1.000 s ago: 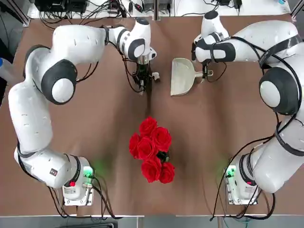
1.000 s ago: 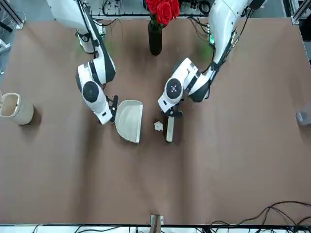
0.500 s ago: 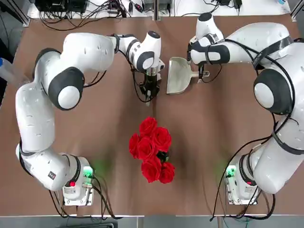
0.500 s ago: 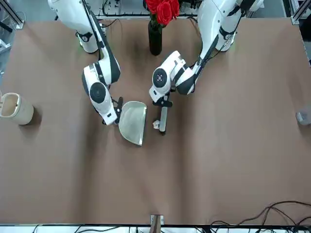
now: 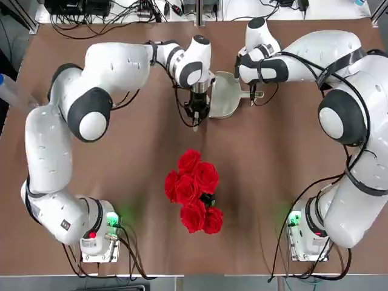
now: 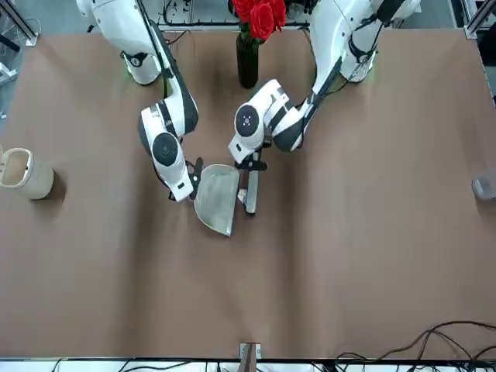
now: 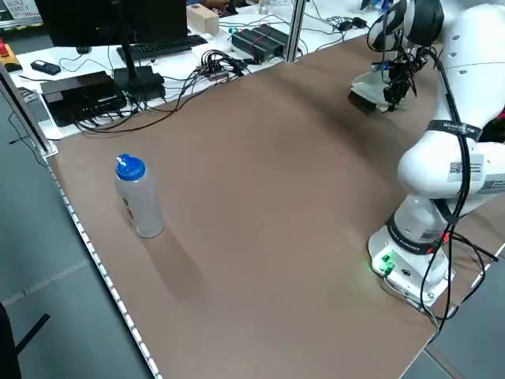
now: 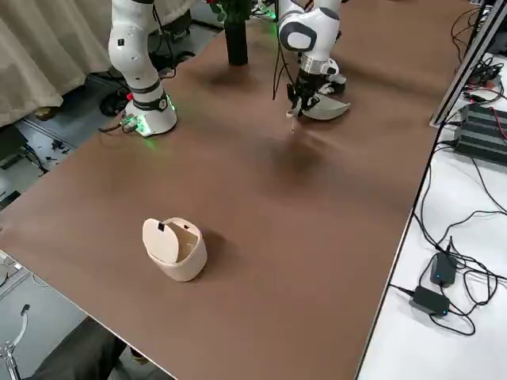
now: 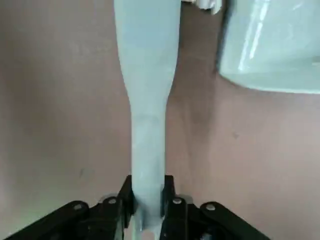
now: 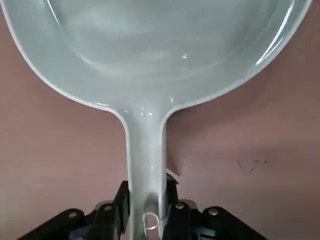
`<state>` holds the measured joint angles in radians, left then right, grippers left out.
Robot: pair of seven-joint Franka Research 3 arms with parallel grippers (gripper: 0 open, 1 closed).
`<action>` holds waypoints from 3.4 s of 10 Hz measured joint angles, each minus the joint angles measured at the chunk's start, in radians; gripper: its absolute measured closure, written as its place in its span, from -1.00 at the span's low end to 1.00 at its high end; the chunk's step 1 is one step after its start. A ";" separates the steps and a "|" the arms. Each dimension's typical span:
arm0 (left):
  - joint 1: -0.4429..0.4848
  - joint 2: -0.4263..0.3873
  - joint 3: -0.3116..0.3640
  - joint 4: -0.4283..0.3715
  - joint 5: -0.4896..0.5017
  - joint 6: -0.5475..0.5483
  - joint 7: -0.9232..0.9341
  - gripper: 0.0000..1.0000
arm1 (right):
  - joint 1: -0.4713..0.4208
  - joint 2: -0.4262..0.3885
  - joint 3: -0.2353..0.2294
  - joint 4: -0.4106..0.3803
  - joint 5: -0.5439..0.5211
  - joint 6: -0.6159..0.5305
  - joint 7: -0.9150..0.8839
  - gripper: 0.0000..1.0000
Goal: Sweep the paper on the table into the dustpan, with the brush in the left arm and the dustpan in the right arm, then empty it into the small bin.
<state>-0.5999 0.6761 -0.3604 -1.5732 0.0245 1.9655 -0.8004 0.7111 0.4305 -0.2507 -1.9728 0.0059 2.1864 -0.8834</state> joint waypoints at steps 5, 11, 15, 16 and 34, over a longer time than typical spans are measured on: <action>-0.055 0.049 0.000 0.043 0.000 0.063 -0.068 0.46 | 0.000 0.000 0.000 0.000 0.001 -0.001 0.001 0.35; -0.039 0.052 0.004 0.136 -0.014 0.092 -0.150 0.46 | -0.003 0.001 -0.005 0.000 0.006 -0.002 0.001 0.35; 0.044 -0.050 0.003 0.139 -0.015 -0.056 -0.103 0.46 | -0.032 0.001 -0.008 -0.001 0.038 -0.011 0.000 0.35; 0.071 -0.070 0.006 0.137 -0.014 -0.115 -0.099 0.46 | -0.046 0.002 -0.009 -0.001 0.064 -0.023 -0.001 0.35; 0.913 -0.355 -0.002 -0.406 0.107 -0.035 0.720 0.46 | -0.119 -0.093 -0.178 0.098 0.114 -0.307 0.221 0.35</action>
<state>0.3128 0.3215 -0.3624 -1.9793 0.1313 1.9305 -0.0803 0.5917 0.3371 -0.4291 -1.8749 0.1199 1.8795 -0.6620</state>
